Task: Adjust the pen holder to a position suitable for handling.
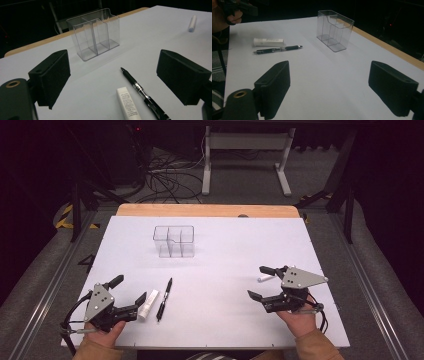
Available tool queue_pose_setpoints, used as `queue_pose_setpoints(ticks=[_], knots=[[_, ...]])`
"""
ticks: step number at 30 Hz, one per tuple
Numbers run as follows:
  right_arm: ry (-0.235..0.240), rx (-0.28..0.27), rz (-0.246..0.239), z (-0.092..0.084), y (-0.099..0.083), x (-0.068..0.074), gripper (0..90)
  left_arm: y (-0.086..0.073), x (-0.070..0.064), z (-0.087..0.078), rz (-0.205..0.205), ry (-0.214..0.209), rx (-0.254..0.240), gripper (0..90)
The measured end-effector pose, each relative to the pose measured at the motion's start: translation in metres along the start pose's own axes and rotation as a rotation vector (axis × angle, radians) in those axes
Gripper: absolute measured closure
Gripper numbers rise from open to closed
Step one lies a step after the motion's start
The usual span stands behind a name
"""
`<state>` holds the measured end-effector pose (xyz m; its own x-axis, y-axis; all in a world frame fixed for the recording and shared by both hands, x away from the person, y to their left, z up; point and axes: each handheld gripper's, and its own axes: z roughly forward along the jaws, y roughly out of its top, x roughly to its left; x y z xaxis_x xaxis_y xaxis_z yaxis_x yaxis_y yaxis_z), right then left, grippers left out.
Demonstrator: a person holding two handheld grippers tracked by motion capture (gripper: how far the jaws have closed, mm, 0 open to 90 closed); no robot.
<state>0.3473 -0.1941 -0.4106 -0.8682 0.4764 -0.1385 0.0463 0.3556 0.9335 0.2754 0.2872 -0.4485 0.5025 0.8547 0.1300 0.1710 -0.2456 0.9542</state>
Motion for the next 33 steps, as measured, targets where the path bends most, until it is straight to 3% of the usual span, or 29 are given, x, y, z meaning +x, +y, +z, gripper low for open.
queue_pose_setpoints(ticks=[7, 16, 22, 33], knots=[[0.013, 0.001, -0.015, 0.005, 0.008, 0.0, 20.3, 0.0, 0.0, -0.001, -0.003, 0.0, 0.001, 12.7], [0.063, 0.031, -0.026, 0.029, 0.028, -0.003, 21.3, -0.003, 0.0, -0.004, -0.017, -0.007, 0.005, 14.4], [0.078, 0.044, -0.043, 0.045, 0.04, -0.01, 24.3, -0.003, 0.0, -0.004, -0.022, -0.009, 0.006, 14.6], [0.111, 0.076, -0.028, 0.071, 0.056, -0.022, 26.3, -0.003, 0.001, -0.004, -0.021, -0.01, 0.004, 14.6]])
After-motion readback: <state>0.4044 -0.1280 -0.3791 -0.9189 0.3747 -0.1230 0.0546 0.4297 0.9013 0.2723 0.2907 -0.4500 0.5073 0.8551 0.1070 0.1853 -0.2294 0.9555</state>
